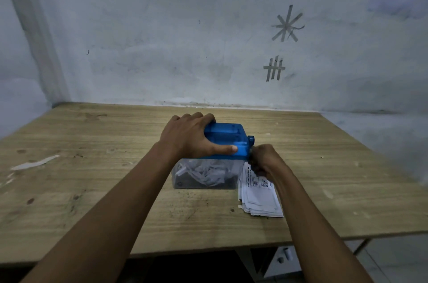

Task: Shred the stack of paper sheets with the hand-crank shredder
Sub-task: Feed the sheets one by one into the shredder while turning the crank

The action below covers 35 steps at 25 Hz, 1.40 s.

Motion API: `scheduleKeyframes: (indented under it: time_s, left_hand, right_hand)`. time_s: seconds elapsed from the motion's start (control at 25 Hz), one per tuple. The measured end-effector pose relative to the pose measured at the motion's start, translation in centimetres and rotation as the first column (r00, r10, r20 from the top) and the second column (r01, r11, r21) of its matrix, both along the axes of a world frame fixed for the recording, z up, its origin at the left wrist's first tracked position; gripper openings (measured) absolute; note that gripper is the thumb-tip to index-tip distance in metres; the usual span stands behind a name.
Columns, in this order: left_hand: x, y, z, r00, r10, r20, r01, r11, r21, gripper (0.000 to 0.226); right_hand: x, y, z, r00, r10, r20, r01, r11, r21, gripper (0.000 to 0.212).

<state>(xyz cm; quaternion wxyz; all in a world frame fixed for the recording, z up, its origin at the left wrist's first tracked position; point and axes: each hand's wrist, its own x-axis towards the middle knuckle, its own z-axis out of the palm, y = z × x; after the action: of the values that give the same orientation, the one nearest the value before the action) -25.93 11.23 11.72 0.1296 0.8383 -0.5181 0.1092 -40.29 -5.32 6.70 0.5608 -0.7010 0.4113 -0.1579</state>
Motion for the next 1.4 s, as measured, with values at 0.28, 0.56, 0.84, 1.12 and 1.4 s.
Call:
scheduleKeyframes:
  time_s: [0.28,0.56,0.84,1.12,1.4]
  left_hand:
    - [0.2,0.4,0.1,0.999,-0.031,-0.042,0.031,1.0,-0.001,0.113]
    - [0.2,0.5,0.0,0.998,-0.041,-0.053,0.041,0.999,-0.01,0.11]
    - [0.0,0.5,0.3,0.997,-0.038,-0.07,0.036,0.999,-0.033,0.112]
    - [-0.1,0.6,0.4,0.995,-0.038,-0.091,0.034,0.999,-0.041,0.11]
    - [-0.3,0.6,0.5,0.995,-0.035,-0.089,0.032,0.999,-0.039,0.105]
  right_hand:
    - [-5.1,3.4,0.8,0.996,0.075,-0.038,-0.076,0.996,-0.034,0.038]
    - [-6.3,0.0,-4.5,0.955,-0.241,-0.17,0.131,0.862,-0.489,0.062]
    - [-5.6,-1.5,-5.9,0.931,-0.267,-0.249,0.128,0.878,-0.461,0.058]
    - [-6.0,-2.5,-5.2,0.939,-0.296,-0.175,0.189,0.87,-0.456,0.024]
    - [-6.5,-2.1,-4.4,0.933,-0.301,-0.197,0.152,0.825,-0.544,0.033]
